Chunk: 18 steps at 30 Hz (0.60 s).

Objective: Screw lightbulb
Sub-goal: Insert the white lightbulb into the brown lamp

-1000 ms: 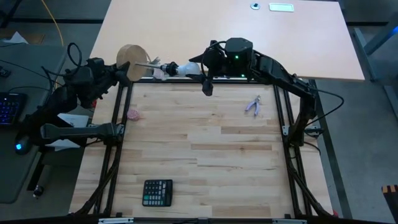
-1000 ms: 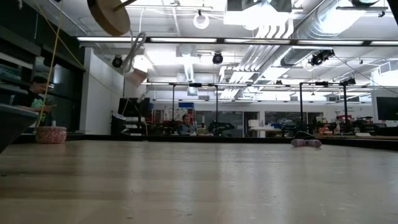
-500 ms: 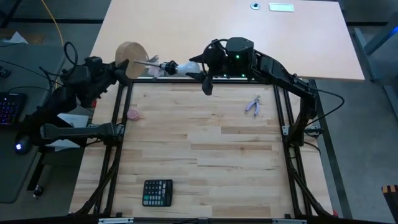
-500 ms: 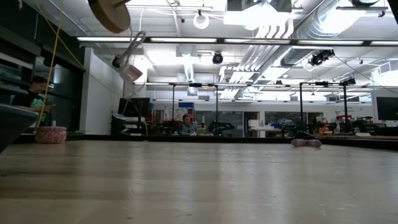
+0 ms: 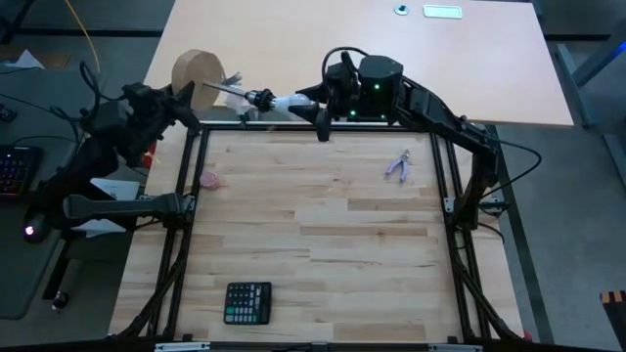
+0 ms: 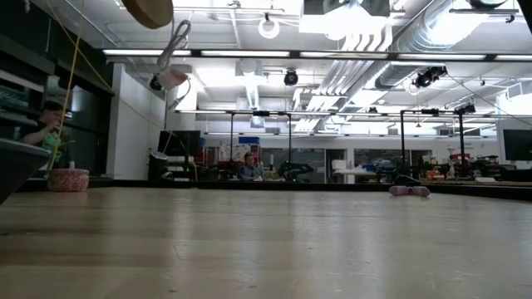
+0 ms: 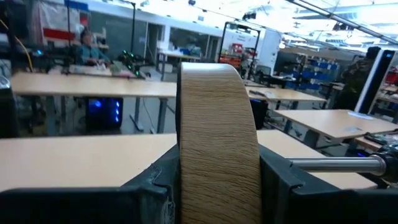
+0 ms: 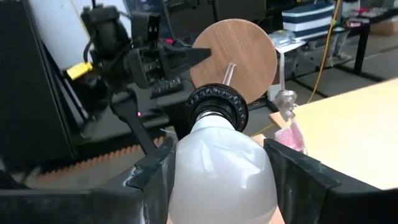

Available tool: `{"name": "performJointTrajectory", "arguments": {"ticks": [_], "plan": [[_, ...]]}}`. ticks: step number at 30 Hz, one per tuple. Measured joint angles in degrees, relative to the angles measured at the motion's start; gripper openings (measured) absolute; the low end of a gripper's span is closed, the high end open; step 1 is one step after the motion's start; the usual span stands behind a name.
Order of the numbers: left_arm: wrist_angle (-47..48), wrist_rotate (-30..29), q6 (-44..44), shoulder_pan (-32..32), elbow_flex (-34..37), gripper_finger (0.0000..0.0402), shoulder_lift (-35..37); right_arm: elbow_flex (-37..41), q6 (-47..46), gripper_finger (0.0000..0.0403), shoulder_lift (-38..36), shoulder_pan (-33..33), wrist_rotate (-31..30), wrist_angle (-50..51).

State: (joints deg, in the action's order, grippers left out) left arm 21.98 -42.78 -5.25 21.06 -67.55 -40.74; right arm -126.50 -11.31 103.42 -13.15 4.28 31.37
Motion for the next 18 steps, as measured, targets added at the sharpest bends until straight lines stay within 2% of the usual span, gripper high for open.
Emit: {"name": "performJointTrajectory", "arguments": {"ticks": [4, 18], "plan": [[-3.1, -0.9, 4.0, -0.2, 0.0, 0.0122, -1.7, 0.0, -5.7, 0.0217, 0.0, 0.0, -0.6, -0.3], [-16.5, -10.4, 20.7, -4.8, -0.1, 0.0122, -6.8, 0.0, -25.0, 0.0216, 0.0, -0.1, -6.6, -0.7]]}}
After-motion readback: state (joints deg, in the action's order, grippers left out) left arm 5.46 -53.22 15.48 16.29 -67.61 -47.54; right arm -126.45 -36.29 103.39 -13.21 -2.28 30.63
